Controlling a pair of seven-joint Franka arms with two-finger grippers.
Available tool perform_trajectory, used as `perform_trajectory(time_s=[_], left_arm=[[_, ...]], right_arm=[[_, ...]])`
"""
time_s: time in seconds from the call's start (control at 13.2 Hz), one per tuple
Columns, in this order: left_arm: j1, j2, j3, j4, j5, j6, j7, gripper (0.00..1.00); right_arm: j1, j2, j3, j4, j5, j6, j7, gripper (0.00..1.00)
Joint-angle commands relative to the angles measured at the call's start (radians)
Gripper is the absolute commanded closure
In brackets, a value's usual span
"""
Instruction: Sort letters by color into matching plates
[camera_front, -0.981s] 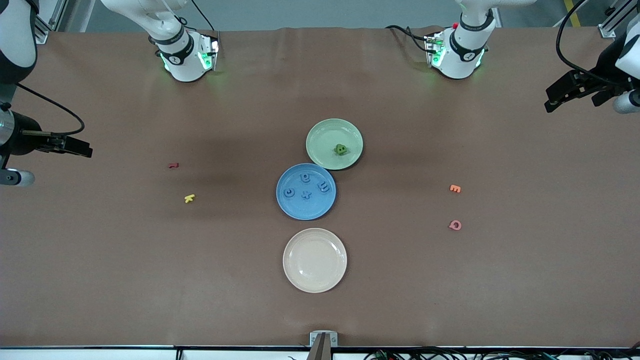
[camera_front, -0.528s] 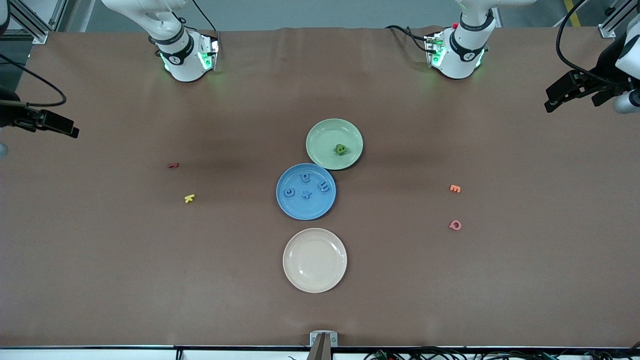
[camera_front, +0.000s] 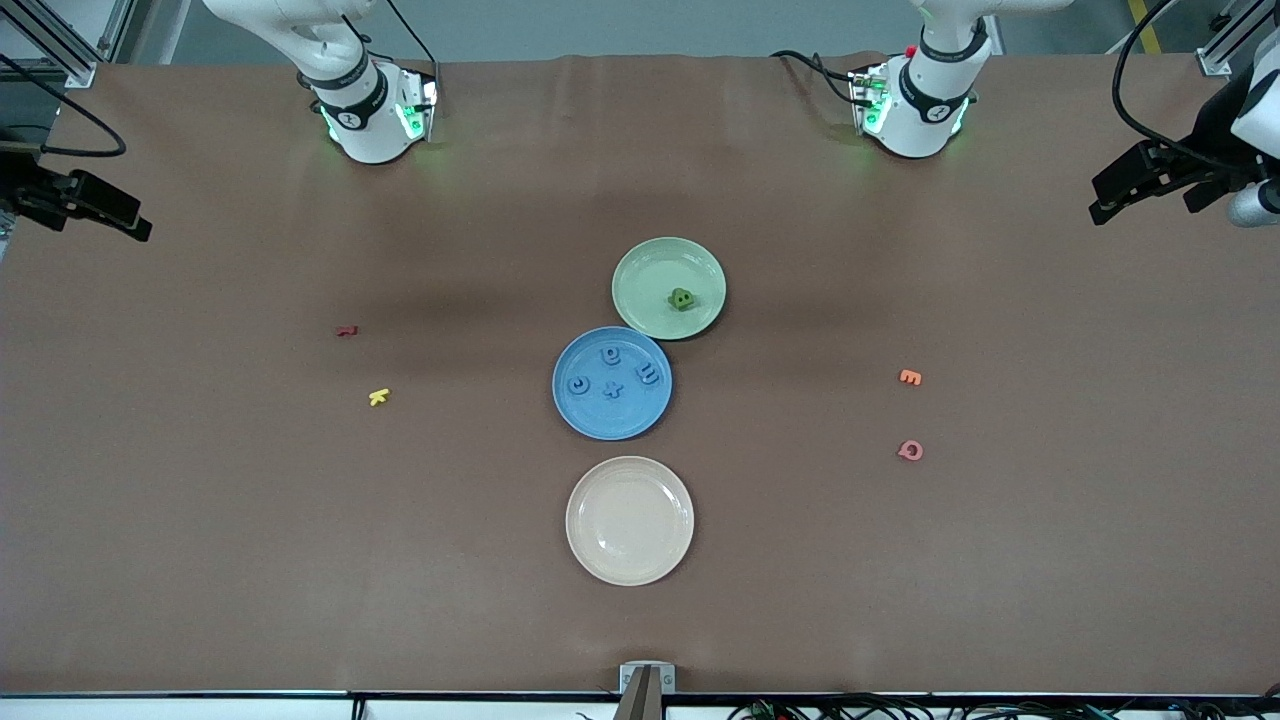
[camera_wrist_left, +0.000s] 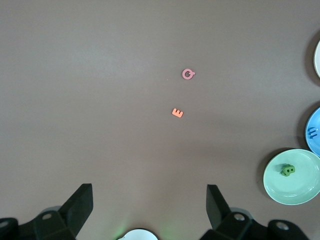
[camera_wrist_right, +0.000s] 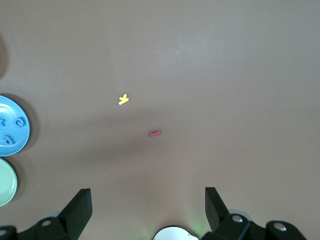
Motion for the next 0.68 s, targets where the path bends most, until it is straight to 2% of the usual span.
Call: perform_trajectory(time_s=[0.0,0.6], left_arm=[[0.001,0.005,0.0,0.018,0.005,-0.021,0.035,0.0],[0.001,0.009,0.0,0.018,0.005,-0.021,0.075,0.0]], right_arm=[[-0.025,-0.055,0.016,-0.033,0.018,0.009,0.0,0.0],[-0.023,-0.055,0.016,-0.042,0.018,0.04,-0.004,0.0]])
